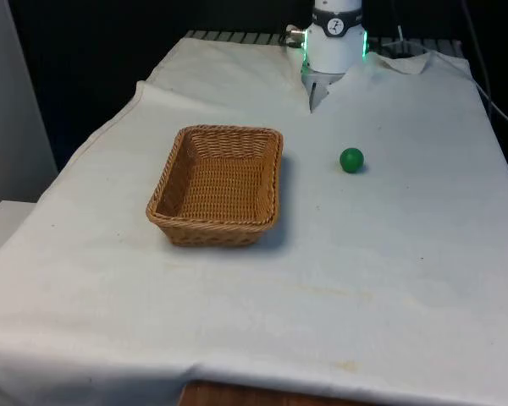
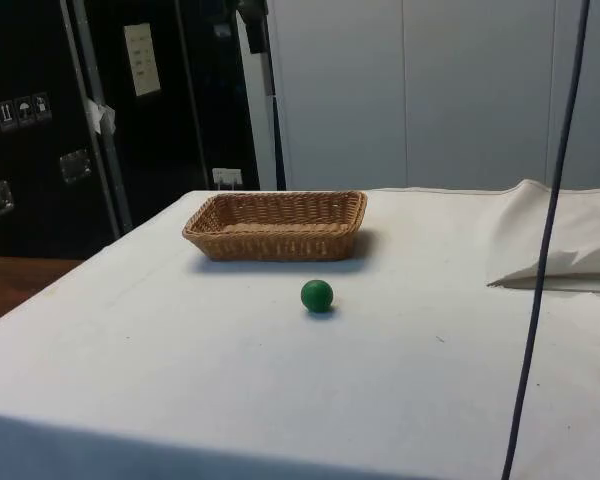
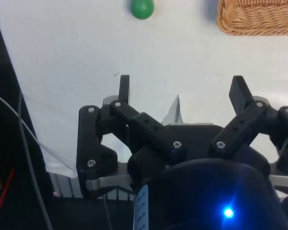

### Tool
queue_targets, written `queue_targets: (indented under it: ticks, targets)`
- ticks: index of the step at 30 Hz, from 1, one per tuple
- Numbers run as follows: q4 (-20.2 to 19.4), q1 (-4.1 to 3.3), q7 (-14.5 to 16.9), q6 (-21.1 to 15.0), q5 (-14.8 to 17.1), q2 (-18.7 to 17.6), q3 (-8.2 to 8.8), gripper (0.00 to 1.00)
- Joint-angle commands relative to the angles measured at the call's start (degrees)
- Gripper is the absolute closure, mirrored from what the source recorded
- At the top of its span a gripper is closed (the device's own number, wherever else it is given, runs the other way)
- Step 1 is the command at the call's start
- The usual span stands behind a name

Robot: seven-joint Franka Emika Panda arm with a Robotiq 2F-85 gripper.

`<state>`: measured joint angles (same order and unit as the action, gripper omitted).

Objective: Pick up the ball and place it into the basket.

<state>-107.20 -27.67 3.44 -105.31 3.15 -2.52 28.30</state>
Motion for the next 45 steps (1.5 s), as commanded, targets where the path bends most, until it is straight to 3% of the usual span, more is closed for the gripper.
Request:
queue_targets:
  ticks: [1, 2, 9, 10, 19, 30, 38, 39, 40, 45]
  targets:
    - [-0.34, 0.0, -0.17, -0.06, -0.11, 0.34, -0.17, 0.0]
    - [-2.01, -0.29, -1.15, -1.09, -1.32, 1.95, -0.52, 0.0]
    - [-6.53, -0.11, -2.58, -2.92, -2.81, 5.73, -1.89, 0.0]
    - [-4.98, 0.0, -1.55, -1.66, -1.72, 4.35, -1.55, 0.0]
    - [-11.8, 0.0, -4.07, -5.21, -4.47, 10.03, -3.21, 0.0]
    - [-13.29, 0.06, -3.9, -5.16, -3.84, 11.23, -3.67, 0.0]
    - [-16.16, 0.23, -4.35, -8.37, -3.84, 11.52, -3.72, 0.0]
    - [-15.3, 0.17, -3.9, -6.99, -3.78, 11.23, -3.67, 0.0]
    - [-16.73, 0.23, -4.41, -9.05, -3.78, 11.46, -3.72, 0.0]
    - [-19.54, 0.23, -4.7, -12.72, -3.61, 10.94, -3.67, 0.0]
